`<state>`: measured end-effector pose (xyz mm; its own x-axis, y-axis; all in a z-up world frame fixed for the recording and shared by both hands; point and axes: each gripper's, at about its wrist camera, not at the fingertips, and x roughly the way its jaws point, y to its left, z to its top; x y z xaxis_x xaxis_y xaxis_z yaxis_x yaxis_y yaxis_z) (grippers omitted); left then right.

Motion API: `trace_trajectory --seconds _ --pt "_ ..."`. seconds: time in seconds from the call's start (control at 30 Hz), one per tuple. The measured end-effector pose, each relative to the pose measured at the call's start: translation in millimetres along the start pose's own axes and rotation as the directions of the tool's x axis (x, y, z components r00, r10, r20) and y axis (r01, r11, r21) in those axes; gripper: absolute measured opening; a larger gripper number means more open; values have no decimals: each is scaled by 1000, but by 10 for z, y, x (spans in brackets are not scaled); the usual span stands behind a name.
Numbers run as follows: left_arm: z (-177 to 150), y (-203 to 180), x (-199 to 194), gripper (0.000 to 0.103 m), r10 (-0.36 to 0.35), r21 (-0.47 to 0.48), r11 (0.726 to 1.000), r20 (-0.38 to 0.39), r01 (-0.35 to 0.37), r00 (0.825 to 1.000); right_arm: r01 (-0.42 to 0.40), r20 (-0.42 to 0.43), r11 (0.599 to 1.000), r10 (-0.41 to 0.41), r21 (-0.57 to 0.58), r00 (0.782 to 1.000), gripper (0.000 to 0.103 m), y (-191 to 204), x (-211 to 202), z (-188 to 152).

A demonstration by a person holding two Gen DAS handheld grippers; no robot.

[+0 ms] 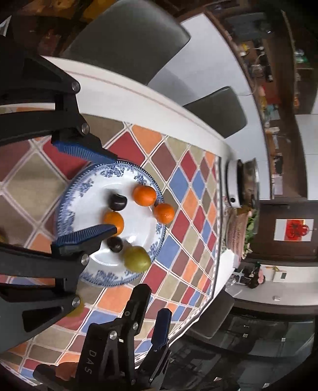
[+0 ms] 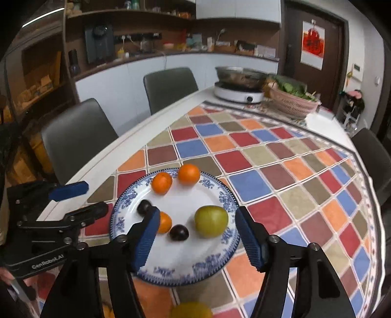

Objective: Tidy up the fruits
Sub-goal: 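Lower the plum and mandarin onto the plate and open both grippers, then withdraw both open grippers from the plate toward the remaining fruits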

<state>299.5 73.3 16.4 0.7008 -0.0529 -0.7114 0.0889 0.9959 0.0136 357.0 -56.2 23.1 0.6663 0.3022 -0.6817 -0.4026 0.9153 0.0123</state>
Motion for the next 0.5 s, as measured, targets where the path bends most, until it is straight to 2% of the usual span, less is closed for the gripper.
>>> trace_trajectory --seconds 0.13,0.23,0.5 --pt "-137 -81 -336 59 4 -13 1000 43 -3 999 -6 36 1000 6 6 999 65 48 -298 -123" --pt "-218 -131 -508 66 16 -21 1000 63 -15 998 0 58 1000 -1 16 998 68 85 -491 -235" --pt "-536 -274 -832 67 15 -45 999 74 -12 997 3 65 999 -5 40 998 68 118 -800 -560"
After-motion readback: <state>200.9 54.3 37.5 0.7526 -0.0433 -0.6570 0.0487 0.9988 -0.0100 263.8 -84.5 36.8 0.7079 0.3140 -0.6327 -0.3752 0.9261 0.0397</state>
